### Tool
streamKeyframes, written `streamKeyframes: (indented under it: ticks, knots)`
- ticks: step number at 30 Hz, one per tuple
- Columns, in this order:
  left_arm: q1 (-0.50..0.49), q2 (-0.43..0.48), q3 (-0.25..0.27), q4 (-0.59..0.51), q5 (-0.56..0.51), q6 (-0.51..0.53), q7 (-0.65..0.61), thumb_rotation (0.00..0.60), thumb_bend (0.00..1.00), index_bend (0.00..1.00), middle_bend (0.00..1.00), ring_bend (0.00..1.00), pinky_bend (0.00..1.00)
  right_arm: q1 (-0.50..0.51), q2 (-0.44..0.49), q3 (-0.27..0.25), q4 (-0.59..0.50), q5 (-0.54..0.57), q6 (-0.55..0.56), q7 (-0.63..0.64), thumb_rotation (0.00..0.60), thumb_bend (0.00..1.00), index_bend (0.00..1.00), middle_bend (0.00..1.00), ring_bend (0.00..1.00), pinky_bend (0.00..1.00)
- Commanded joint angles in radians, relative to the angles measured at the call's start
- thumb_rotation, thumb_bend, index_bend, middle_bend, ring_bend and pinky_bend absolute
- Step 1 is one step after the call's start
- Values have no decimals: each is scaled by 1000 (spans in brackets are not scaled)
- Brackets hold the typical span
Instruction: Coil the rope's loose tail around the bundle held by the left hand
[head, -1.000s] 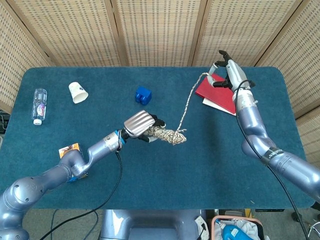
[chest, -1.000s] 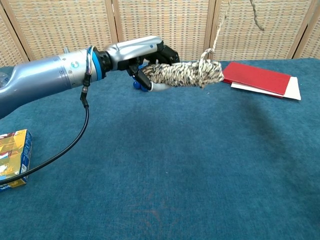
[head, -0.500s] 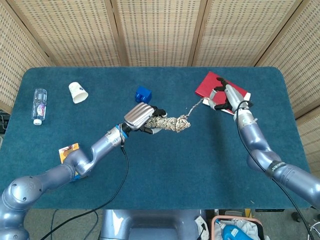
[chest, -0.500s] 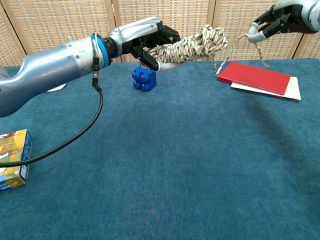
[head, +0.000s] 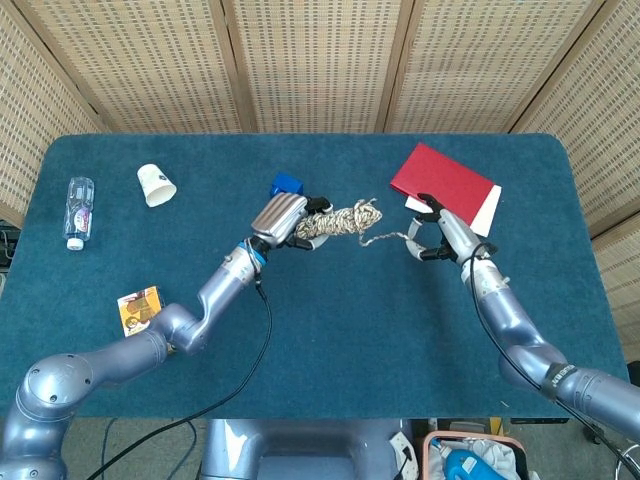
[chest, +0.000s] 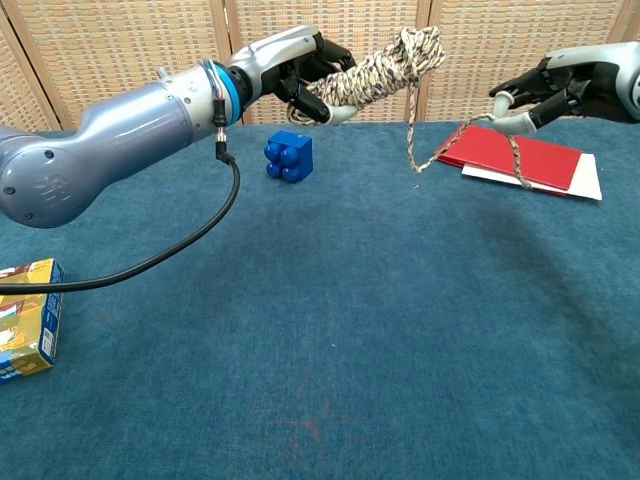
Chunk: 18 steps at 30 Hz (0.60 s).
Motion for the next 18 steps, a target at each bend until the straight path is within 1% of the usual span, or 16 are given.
streamKeyframes:
  ticks: [1,6,10,12,14,18]
  knots:
    - [-3,-13,-33,-10,-49,-12,70,600,639,834,621,522,646,-29,-8,-11,-32,-31,42,9,600,458,739,28,0,0]
    - [-4,-31,-64,-16,-105,-13,160,600,639,834,621,522,646,-68,-2,-25,-97,-92,120,-8,600,459,739,27,0,0]
    - [0,-48,-87,-17,-151,-12,210,600,640,834,622,522,646,-91,10,-44,-144,-133,180,-56,600,459,741,28,0,0]
    - [2,-66,-93,2,-167,8,253,600,640,835,623,522,646,-102,27,-57,-185,-153,208,-92,600,459,742,27,0,0]
    - [1,-89,-101,26,-185,14,282,600,640,835,623,522,646,-120,55,-65,-250,-192,236,-106,600,458,743,27,0,0]
    - [-5,-109,-108,46,-198,10,317,600,640,835,623,522,646,-135,82,-72,-314,-235,264,-120,600,459,743,28,0,0]
